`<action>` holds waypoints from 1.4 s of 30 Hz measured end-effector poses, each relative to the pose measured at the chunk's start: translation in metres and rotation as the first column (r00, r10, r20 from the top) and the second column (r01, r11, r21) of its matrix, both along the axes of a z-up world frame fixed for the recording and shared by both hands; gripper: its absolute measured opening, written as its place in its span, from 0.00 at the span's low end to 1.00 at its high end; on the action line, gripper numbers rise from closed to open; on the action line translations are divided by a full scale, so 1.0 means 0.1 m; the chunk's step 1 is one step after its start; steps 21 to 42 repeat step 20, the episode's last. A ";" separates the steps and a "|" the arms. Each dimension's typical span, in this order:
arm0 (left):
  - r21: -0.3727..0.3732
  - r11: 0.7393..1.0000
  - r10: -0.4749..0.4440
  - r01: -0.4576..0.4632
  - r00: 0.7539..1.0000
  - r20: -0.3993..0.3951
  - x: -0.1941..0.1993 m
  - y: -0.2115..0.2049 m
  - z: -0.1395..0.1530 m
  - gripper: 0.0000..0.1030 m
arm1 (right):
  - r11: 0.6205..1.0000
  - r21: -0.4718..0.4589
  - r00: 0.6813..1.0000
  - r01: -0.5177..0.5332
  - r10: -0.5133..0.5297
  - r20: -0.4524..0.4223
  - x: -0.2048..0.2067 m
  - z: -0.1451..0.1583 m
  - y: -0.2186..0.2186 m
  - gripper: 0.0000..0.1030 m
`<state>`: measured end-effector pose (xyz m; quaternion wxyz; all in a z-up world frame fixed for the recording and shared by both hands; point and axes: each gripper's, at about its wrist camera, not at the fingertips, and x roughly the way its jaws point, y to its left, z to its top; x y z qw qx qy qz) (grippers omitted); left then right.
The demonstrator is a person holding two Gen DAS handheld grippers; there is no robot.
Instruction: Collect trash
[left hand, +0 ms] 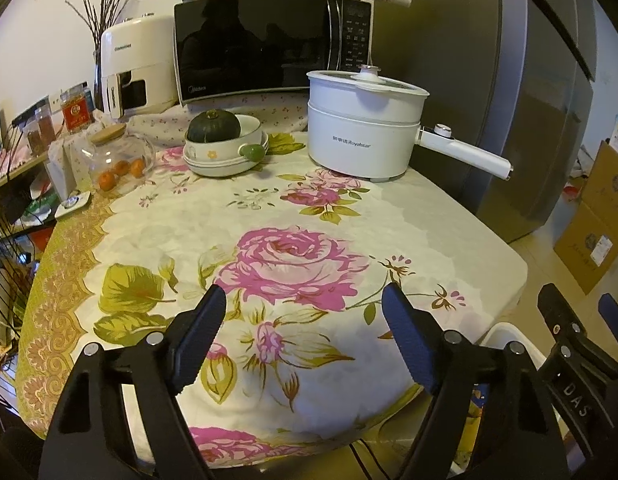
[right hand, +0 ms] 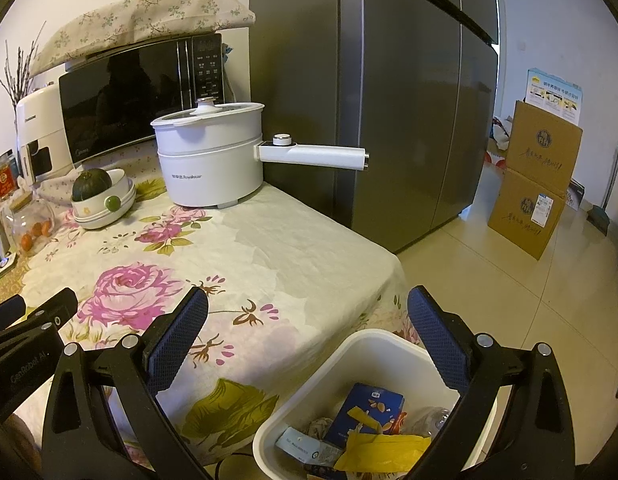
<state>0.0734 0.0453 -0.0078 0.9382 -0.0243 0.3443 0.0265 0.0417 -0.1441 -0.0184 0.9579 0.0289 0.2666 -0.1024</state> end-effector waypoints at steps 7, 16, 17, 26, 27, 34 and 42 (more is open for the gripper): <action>-0.016 0.999 -0.034 0.034 0.999 0.019 -0.02 -0.02 0.00 0.67 | 1.000 0.006 1.000 0.006 -0.006 -0.008 0.01 -0.04 0.00 0.93; 0.003 1.000 -0.026 0.026 0.999 0.026 -0.04 -0.05 0.05 0.84 | 1.000 0.000 1.000 0.012 -0.012 -0.002 0.01 -0.03 0.00 0.93; 0.010 1.000 -0.023 0.022 0.999 0.031 -0.05 -0.06 0.06 0.86 | 1.000 -0.001 1.000 0.014 -0.014 -0.001 0.01 -0.03 -0.01 0.93; 0.021 1.000 -0.021 0.021 0.999 0.033 -0.06 -0.07 0.07 0.87 | 1.000 -0.006 1.000 0.018 -0.018 0.000 0.01 -0.03 -0.02 0.93; 0.021 1.000 -0.021 0.021 0.999 0.033 -0.06 -0.07 0.07 0.87 | 1.000 -0.006 1.000 0.018 -0.018 0.000 0.01 -0.03 -0.02 0.93; 0.021 1.000 -0.021 0.021 0.999 0.033 -0.06 -0.07 0.07 0.87 | 1.000 -0.006 1.000 0.018 -0.018 0.000 0.01 -0.03 -0.02 0.93; 0.021 1.000 -0.021 0.021 0.999 0.033 -0.06 -0.07 0.07 0.87 | 1.000 -0.006 1.000 0.018 -0.018 0.000 0.01 -0.03 -0.02 0.93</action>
